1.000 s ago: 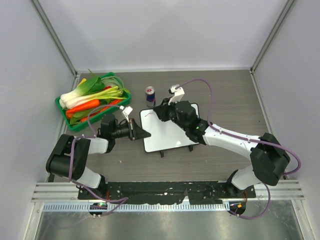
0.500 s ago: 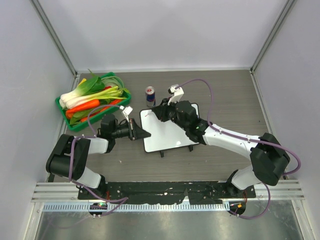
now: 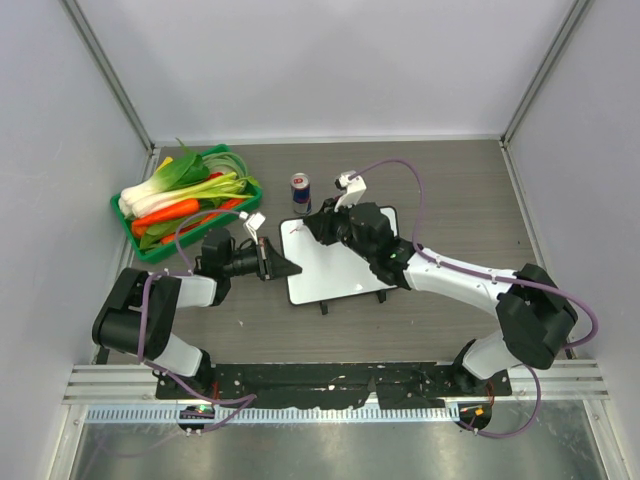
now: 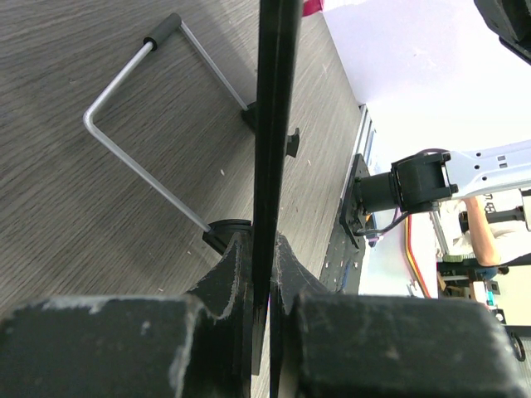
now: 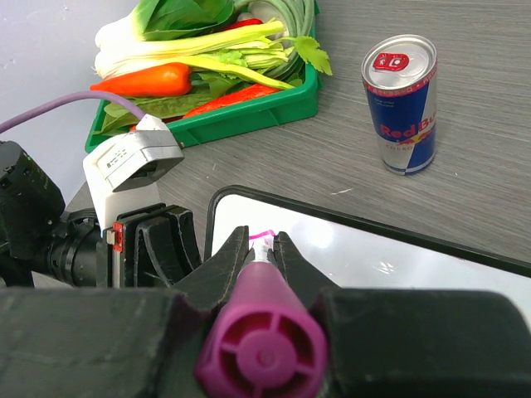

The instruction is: Write a sentence on the whiteboard

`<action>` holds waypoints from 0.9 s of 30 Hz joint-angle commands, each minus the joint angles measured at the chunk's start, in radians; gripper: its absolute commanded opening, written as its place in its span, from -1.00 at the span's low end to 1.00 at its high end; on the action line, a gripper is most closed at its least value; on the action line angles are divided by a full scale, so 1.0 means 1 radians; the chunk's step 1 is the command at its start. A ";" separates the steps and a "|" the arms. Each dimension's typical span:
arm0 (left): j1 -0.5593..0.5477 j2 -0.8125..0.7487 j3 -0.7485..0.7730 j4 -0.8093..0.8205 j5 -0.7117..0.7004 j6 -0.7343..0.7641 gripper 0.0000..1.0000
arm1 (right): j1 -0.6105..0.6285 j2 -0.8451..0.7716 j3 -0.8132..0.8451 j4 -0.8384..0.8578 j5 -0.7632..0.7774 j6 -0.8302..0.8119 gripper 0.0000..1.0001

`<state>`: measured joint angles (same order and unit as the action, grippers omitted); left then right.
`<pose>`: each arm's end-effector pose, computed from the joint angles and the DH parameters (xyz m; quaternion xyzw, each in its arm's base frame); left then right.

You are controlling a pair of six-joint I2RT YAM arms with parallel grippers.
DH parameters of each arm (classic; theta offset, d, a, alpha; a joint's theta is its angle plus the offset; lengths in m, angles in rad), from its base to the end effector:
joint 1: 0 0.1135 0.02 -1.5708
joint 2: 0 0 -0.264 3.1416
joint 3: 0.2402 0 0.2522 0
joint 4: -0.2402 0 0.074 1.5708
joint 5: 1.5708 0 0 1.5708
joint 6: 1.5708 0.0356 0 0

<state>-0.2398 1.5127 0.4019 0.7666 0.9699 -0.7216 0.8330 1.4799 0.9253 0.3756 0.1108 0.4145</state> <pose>0.2415 -0.0893 0.1524 0.0880 0.7666 -0.5735 0.2752 0.2340 0.2515 0.2789 -0.1245 0.7570 0.3394 0.5444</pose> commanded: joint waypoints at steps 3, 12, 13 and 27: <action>0.004 0.023 0.006 -0.049 -0.062 0.039 -1.00 | 0.000 -0.013 -0.020 0.025 0.007 -0.003 -0.98; 0.002 0.027 0.008 -0.049 -0.060 0.039 -1.00 | -0.002 -0.030 -0.060 0.006 -0.022 0.006 -0.99; 0.004 0.026 0.008 -0.047 -0.060 0.037 -1.00 | -0.002 -0.032 -0.065 0.005 -0.025 0.012 -0.99; 0.004 0.027 0.009 -0.049 -0.060 0.037 -1.00 | -0.002 -0.079 -0.076 0.008 -0.066 0.046 -0.99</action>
<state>-0.2398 1.5211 0.4034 0.7673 0.9722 -0.7235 0.8333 1.4429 0.8352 0.3859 0.0414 0.4530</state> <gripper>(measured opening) 0.071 0.201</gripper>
